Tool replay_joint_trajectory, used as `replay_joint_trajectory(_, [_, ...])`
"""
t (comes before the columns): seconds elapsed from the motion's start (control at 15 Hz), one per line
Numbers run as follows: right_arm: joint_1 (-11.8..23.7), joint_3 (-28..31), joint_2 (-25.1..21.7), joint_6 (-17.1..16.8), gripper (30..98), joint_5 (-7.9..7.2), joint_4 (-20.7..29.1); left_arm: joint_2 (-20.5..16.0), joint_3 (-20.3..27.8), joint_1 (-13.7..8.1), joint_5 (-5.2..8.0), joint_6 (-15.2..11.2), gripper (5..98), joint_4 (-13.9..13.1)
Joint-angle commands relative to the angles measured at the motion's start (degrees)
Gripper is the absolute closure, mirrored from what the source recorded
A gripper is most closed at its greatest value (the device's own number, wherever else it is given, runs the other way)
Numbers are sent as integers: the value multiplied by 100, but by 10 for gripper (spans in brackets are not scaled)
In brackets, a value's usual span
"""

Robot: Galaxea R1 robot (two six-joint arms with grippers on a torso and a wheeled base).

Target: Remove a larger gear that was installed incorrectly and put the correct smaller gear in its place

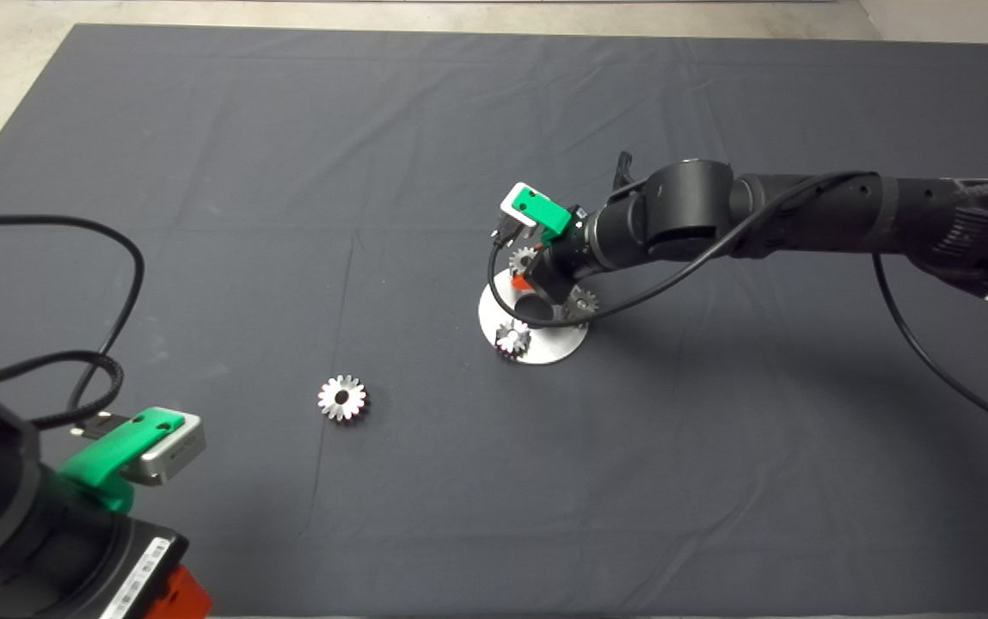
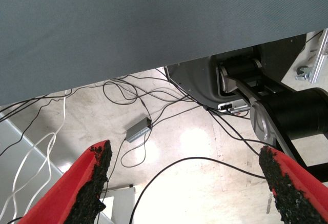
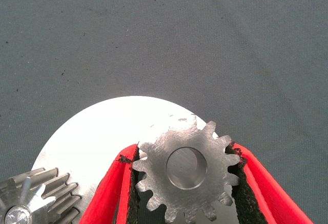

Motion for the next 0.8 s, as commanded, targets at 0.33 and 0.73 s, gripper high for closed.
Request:
replay_joint_trajectory(0.33, [149,-18,-28,57,896,11,-271,-10,-17,48,81,-22,304,-59])
replay_joint_trajectory(0.73, [245,-18,-28,251,901,88,-271,-10,-17,68,81,-22,304,-59])
